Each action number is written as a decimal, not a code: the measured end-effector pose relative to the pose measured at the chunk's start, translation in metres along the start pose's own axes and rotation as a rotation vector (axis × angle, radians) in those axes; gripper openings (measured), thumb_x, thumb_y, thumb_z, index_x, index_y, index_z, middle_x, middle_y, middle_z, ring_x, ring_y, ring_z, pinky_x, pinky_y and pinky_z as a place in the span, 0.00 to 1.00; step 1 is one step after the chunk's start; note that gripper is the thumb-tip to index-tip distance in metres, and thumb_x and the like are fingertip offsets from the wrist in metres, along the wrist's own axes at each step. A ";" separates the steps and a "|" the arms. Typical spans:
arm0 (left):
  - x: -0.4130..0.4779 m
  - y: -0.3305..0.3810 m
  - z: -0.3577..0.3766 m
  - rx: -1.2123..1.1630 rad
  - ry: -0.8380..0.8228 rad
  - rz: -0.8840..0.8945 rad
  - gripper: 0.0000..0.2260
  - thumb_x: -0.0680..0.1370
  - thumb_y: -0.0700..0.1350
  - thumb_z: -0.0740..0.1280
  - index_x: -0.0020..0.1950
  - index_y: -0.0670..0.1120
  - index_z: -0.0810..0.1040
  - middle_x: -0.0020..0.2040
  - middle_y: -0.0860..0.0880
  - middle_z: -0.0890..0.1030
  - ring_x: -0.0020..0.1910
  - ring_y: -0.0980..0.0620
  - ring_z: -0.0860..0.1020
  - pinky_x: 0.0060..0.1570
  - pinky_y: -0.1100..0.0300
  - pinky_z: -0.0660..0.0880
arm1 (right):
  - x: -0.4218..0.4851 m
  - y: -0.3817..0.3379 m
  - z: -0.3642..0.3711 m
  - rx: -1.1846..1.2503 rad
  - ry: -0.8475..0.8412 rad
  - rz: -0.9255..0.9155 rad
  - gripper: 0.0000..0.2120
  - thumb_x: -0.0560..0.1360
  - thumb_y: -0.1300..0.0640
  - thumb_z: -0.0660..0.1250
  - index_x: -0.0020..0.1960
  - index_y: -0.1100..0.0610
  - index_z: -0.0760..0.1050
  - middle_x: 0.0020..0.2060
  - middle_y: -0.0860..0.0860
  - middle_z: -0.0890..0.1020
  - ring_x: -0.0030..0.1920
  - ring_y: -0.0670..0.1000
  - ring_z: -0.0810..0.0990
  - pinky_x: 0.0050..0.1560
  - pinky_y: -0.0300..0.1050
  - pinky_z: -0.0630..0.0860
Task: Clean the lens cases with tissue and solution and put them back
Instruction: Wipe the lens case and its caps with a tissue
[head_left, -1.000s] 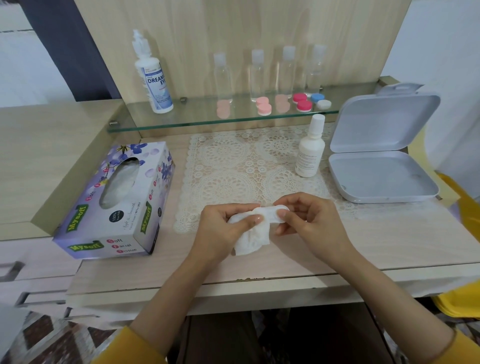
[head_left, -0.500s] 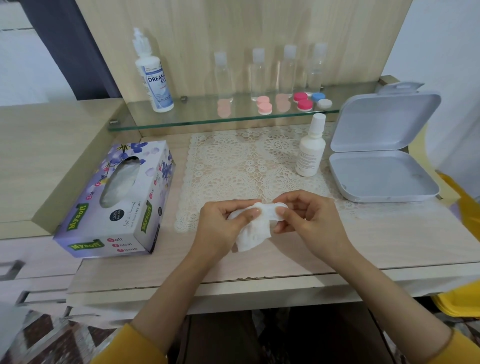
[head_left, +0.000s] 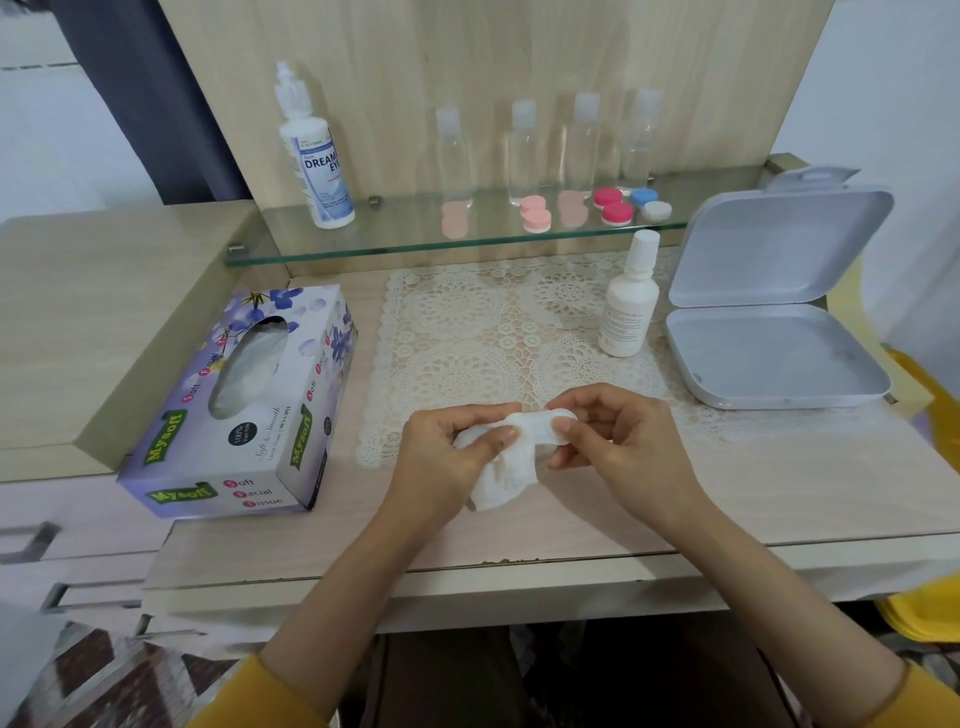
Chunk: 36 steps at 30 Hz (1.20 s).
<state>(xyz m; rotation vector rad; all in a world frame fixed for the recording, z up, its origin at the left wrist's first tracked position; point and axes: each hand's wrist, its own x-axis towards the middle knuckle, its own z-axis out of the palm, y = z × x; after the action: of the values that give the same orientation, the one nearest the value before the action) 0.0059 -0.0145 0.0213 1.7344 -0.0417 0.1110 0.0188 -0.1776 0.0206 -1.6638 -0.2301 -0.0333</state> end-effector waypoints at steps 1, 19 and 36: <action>0.000 0.000 0.000 -0.002 -0.001 -0.004 0.11 0.71 0.34 0.70 0.45 0.50 0.82 0.42 0.56 0.83 0.43 0.60 0.81 0.40 0.67 0.77 | 0.000 0.000 0.001 0.001 0.003 0.001 0.10 0.72 0.71 0.66 0.41 0.57 0.77 0.33 0.59 0.81 0.27 0.50 0.80 0.33 0.40 0.79; -0.003 0.000 0.008 -0.096 -0.031 0.052 0.13 0.72 0.32 0.67 0.46 0.50 0.81 0.44 0.57 0.84 0.49 0.58 0.80 0.47 0.68 0.75 | -0.006 0.003 0.012 0.006 0.013 0.121 0.22 0.62 0.60 0.78 0.54 0.52 0.75 0.36 0.54 0.83 0.38 0.56 0.82 0.41 0.47 0.80; 0.003 -0.004 -0.001 -0.136 0.205 0.024 0.10 0.72 0.34 0.69 0.51 0.43 0.80 0.43 0.46 0.83 0.41 0.52 0.83 0.43 0.68 0.76 | 0.001 0.004 -0.019 -0.327 0.324 -0.036 0.08 0.67 0.63 0.73 0.32 0.60 0.76 0.28 0.49 0.78 0.31 0.46 0.73 0.33 0.32 0.68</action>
<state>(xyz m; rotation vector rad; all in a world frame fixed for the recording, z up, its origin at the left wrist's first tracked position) 0.0089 -0.0132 0.0181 1.5800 0.0790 0.2960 0.0226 -0.1971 0.0192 -1.9486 -0.0066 -0.3817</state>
